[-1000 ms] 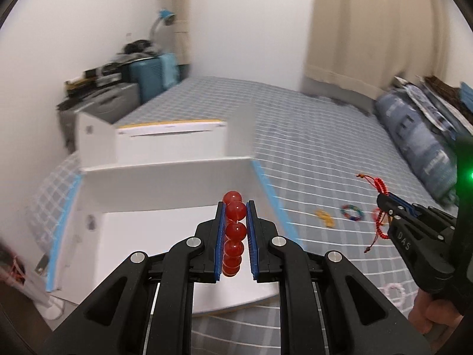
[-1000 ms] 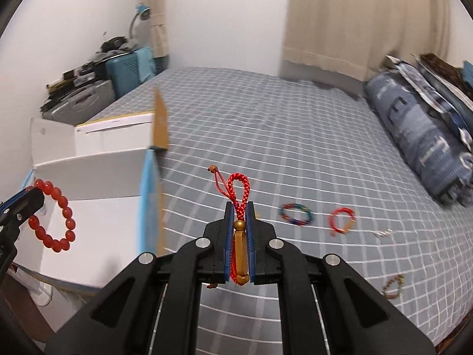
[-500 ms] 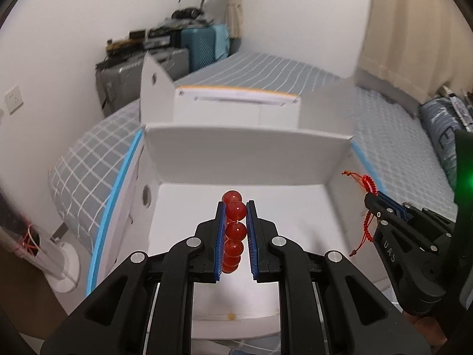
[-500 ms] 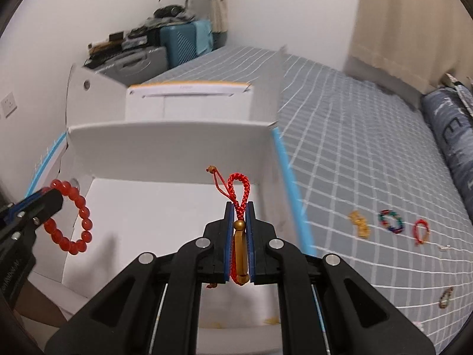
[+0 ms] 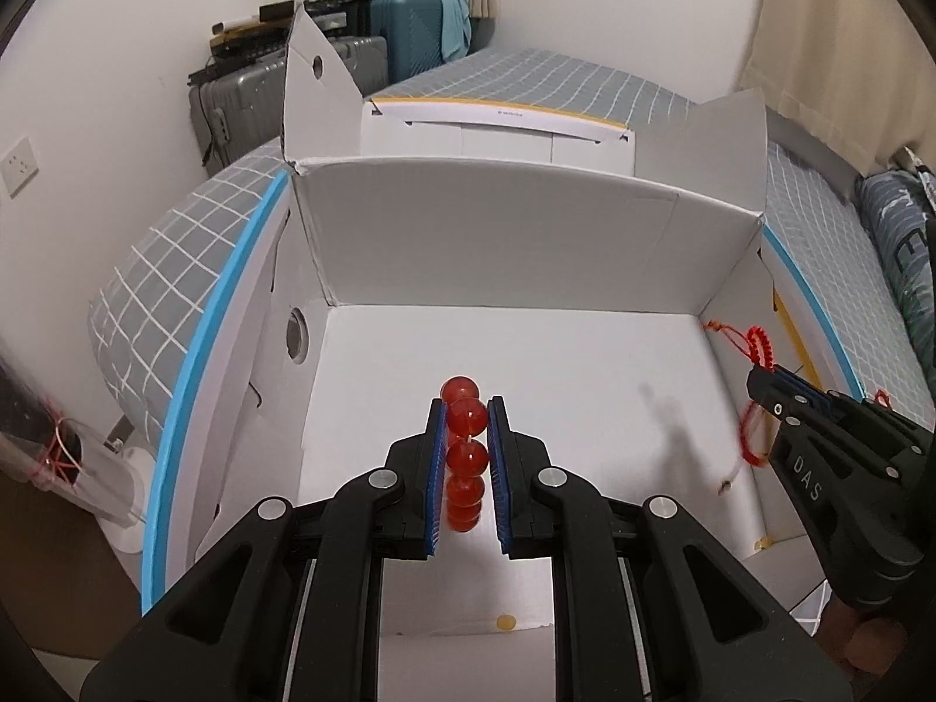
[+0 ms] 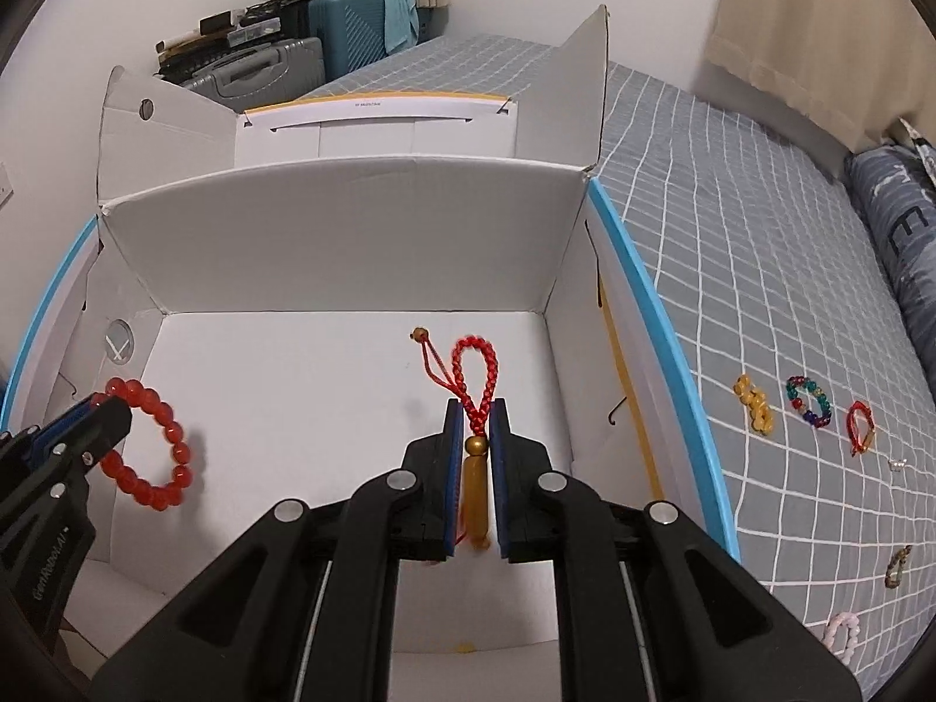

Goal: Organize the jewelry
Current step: 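Open both tools to drop the bracelets into the box, then move both tools back over the pink and wooden bracelets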

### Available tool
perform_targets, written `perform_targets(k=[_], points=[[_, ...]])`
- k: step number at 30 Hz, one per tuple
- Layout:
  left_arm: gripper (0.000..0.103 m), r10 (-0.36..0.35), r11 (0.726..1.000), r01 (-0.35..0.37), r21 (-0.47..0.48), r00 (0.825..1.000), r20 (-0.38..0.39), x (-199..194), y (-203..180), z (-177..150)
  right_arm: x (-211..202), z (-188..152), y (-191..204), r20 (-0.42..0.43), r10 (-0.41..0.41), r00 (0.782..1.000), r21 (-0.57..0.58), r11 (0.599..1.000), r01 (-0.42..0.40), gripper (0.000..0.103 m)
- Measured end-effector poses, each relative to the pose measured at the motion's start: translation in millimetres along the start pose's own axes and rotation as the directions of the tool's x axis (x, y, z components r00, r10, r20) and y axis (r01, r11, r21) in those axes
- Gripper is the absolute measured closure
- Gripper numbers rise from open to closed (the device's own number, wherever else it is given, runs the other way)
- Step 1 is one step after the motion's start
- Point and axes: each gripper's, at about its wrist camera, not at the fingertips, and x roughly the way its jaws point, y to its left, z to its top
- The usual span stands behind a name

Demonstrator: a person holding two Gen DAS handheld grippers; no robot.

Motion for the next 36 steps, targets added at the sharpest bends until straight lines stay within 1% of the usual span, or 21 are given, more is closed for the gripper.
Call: perform_targets(k=[1,2,3,4,5,7,8,10,11,13,17,20,24,27,28,31,34,36], points=[[0.088,0.001,1.0,-0.001,-0.006,1.0,0.011,-3,0,0,0,0,-1,-0.011,0.01,1.0,0.004,1.0,-0.01,0.071],[0.083,0.004,1.0,-0.003,-0.009,1.0,0.022,-5,1,1,0,0,-2,-0.019,0.011,1.0,0.008,1.0,-0.011,0.062],[0.077,0.01,1.0,-0.01,-0.012,0.999,0.033,-9,1,1,-3,0,-3,-0.014,0.009,1.0,0.018,1.0,-0.008,0.047],[0.061,0.018,1.0,-0.017,-0.02,0.999,0.048,-15,2,2,-6,0,-5,-0.001,0.01,1.0,0.022,1.0,-0.01,0.041],[0.049,0.025,0.999,-0.023,-0.023,0.998,0.063,-20,2,2,-10,0,-5,0.011,0.005,1.0,0.02,1.0,-0.005,0.038],[0.043,0.036,0.999,-0.035,-0.021,0.996,0.087,-27,1,3,-17,1,-5,0.029,-0.013,0.999,0.004,1.0,0.013,0.029],[0.035,0.039,0.999,-0.037,-0.022,0.995,0.093,-31,0,3,-21,1,-5,0.043,-0.021,0.999,-0.004,1.0,0.021,0.027],[0.024,0.039,0.999,-0.037,-0.024,0.993,0.11,-37,-1,4,-28,2,-7,0.063,-0.03,0.998,-0.008,1.0,0.03,0.019],[0.02,0.043,0.999,-0.04,-0.022,0.992,0.117,-39,-2,4,-31,3,-9,0.073,-0.028,0.997,-0.006,1.0,0.029,0.017],[0.013,0.05,0.999,-0.048,-0.022,0.99,0.13,-44,-4,5,-40,4,-14,0.098,-0.036,0.995,0.004,0.999,0.036,0.008],[0.006,0.04,0.999,-0.036,-0.026,0.987,0.153,-53,-8,6,-56,4,-30,0.132,-0.053,0.99,0.035,0.998,0.048,0.008],[0.006,0.016,1.0,-0.014,-0.017,0.988,0.154,-54,-18,5,-70,1,-45,0.155,-0.071,0.985,0.04,0.997,0.065,0.008],[0.006,-0.021,1.0,0.019,0.011,0.99,0.14,-56,-43,7,-86,-7,-74,0.172,-0.112,0.979,0.059,0.993,0.103,0.008],[0.006,-0.076,0.997,0.071,0.042,0.987,0.145,-63,-72,6,-98,-13,-108,0.177,-0.146,0.973,0.097,0.987,0.131,0.008],[0.006,-0.1,0.994,0.093,0.059,0.985,0.143,-67,-86,6,-102,-17,-123,0.177,-0.161,0.971,0.114,0.983,0.142,0.008],[0.006,-0.144,0.985,0.129,0.11,0.979,0.141,-74,-124,1,-114,-27,-163,0.175,-0.199,0.964,0.149,0.973,0.174,0.007],[0.006,-0.209,0.969,0.189,0.159,0.97,0.124,-80,-165,-6,-125,-42,-208,0.163,-0.242,0.956,0.188,0.959,0.211,0.008],[0.006,-0.259,0.951,0.237,0.197,0.961,0.099,-83,-197,-16,-131,-52,-237,0.149,-0.265,0.953,0.213,0.949,0.231,0.008]])
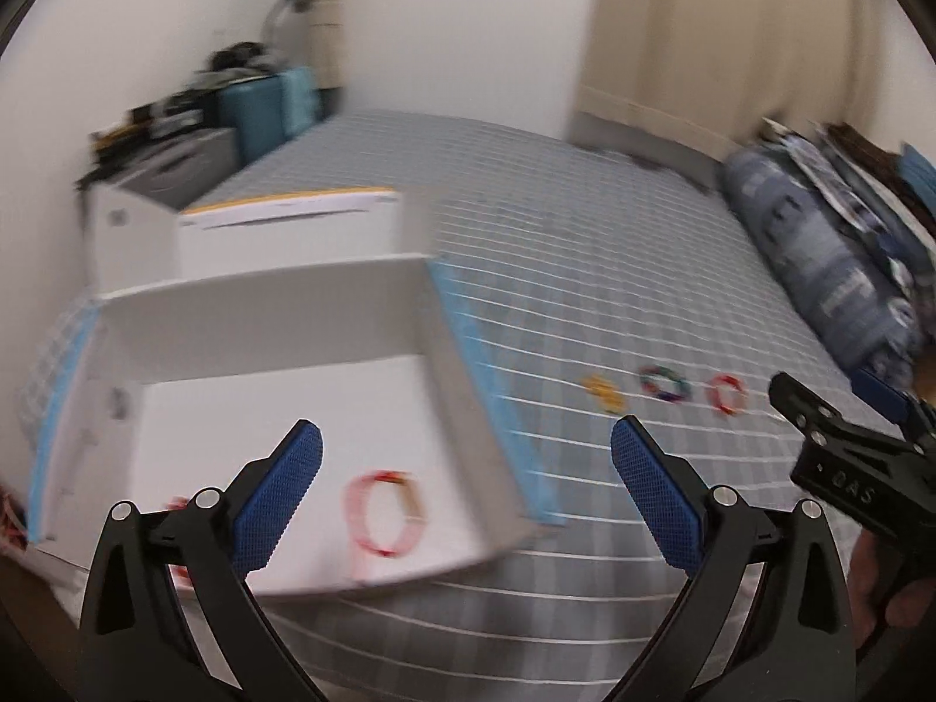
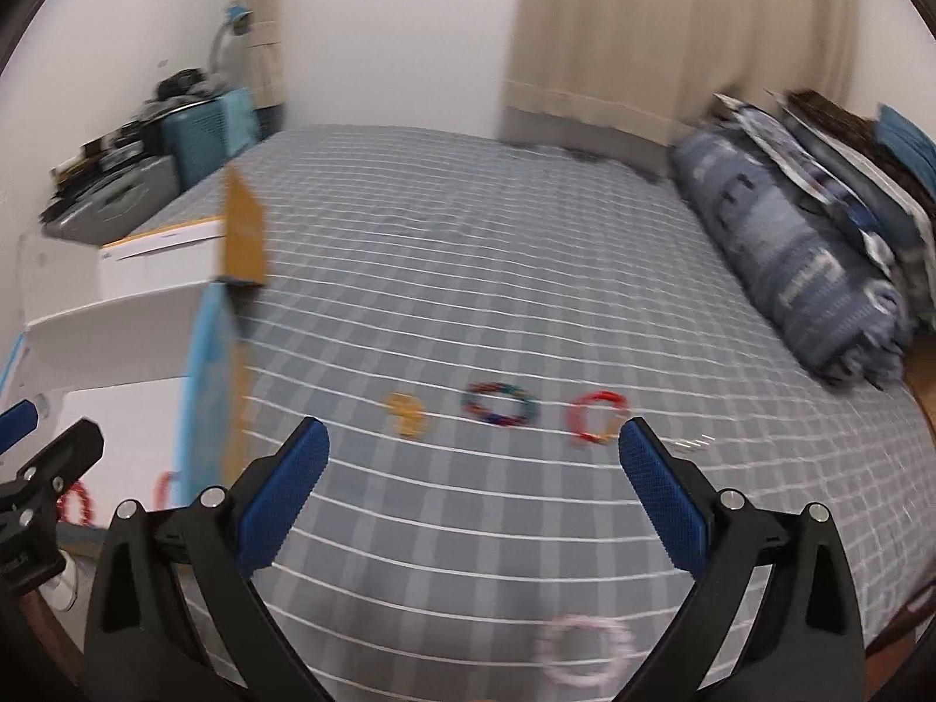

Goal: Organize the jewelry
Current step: 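Move both tools back over the pink and wooden bracelets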

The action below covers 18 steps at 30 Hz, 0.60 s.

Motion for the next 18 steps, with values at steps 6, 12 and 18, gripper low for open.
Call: perform_targets(k=[6,12,18], points=[[0.006,-0.122,0.983,0.133,0.123,0.988,-0.093,22,-84,-26,16,-23,-99,-0.077,-0.039,0.996,0.086,0.995,0.045,0.008],[0.006,-0.154,0.963,0.186,0.195,0.973,-0.17,51,-150,-58,38,-58,-167,-0.135,-0.098,0.986,0.139,0.983,0.117,0.008],[0.006,-0.141,0.952,0.197,0.235,0.962,-0.235,75,-190,-89,68,-92,-211,-0.204,-0.125,0.971,0.16,0.974,0.159,0.008]])
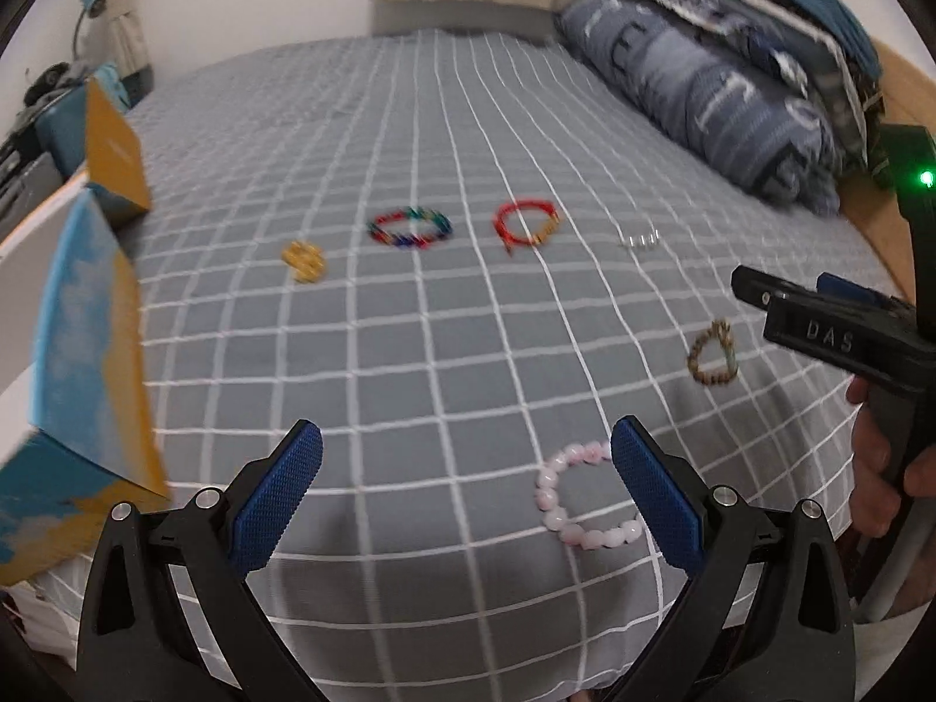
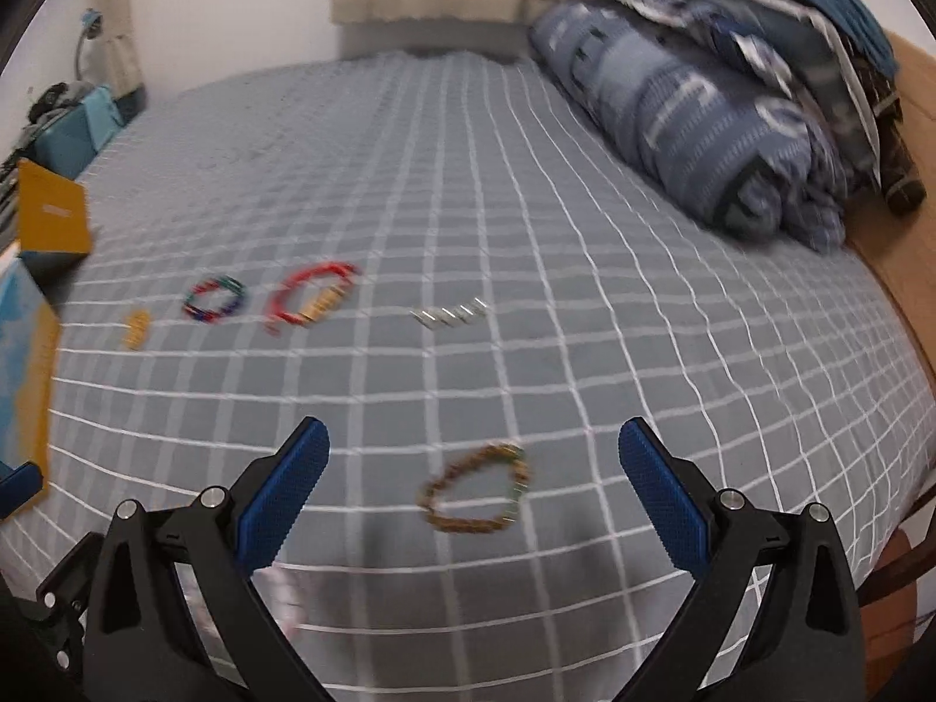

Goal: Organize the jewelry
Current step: 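Move both tools back over the pink and wooden bracelets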

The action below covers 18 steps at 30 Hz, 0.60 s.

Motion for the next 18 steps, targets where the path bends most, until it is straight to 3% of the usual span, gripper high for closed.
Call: perform_targets(k=[11,15,18], points=[[0.006,-0.032,0.999,0.03,-0.023,0.995,-0.093,51,-18,-19,57,-24,-38,-0.123,0.015,0.992,0.06,0.998,-0.008,0.008],[0.008,-0.046,0.999,0.044,-0.018,0.991,-0.122,60,-21,-23,67,-27,-42,-0.161,0.046,0.986,0.086,0.996,-0.033,0.02],[0.017,-0.043,0.999,0.044,-0.001,0.989,-0.14,65,-25,-24,77,-30,-43,-0.202,0.061,0.978,0.103,0.994,-0.041,0.033]])
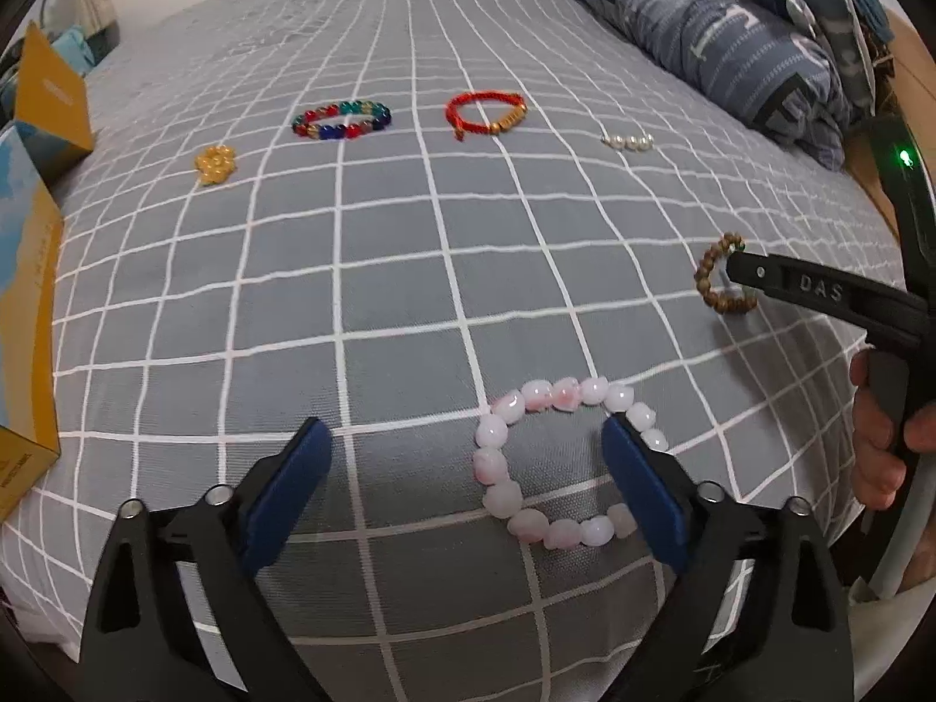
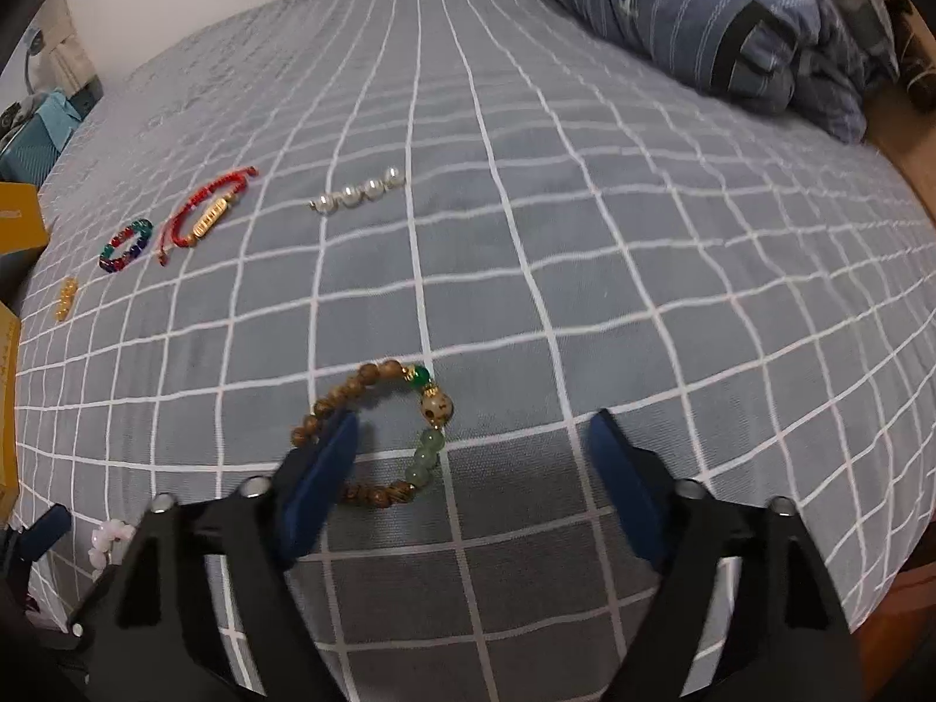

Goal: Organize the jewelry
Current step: 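Move both tools back over the pink and wooden bracelets, then grasp the pink-white bead bracelet with the left tool while the right grasps the wooden bead bracelet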

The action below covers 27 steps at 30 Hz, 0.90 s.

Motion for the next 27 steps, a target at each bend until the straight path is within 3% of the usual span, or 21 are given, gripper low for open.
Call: perform_targets(k=[3,6,7,11,15,27], points=[[0.029,0.008,1.0,-0.008,0.01,1.0,-0.008,1,-1,-1,7,0,1,-0.032,0.012,0.999,0.008,1.0,-0.012,0.039],[0.051,0.012,1.0,-0.012,0.01,1.0,-0.01,1,-1,-1,8,1,5,-0.035,0.011,0.999,0.0,1.0,-0.011,0.048],[0.064,0.01,1.0,-0.01,0.003,1.0,-0.011,0,0,0,8,2,5,-0.037,0.007,0.999,0.001,1.0,-0.007,0.052],[0.089,-0.007,1.0,0.007,-0.006,1.0,-0.02,-1,3,0,11,2,7,-0.05,0.001,0.999,0.01,1.0,-0.001,0.063],[0.094,-0.02,1.0,0.02,-0.003,1.0,-0.022,-5,3,-1,10,3,11,-0.061,-0.009,0.998,0.014,1.0,0.01,0.095],[0.094,-0.045,0.999,0.045,-0.012,0.999,0.015,-21,6,2,3,8,6,-0.041,-0.019,0.999,0.062,0.998,0.021,0.096]])
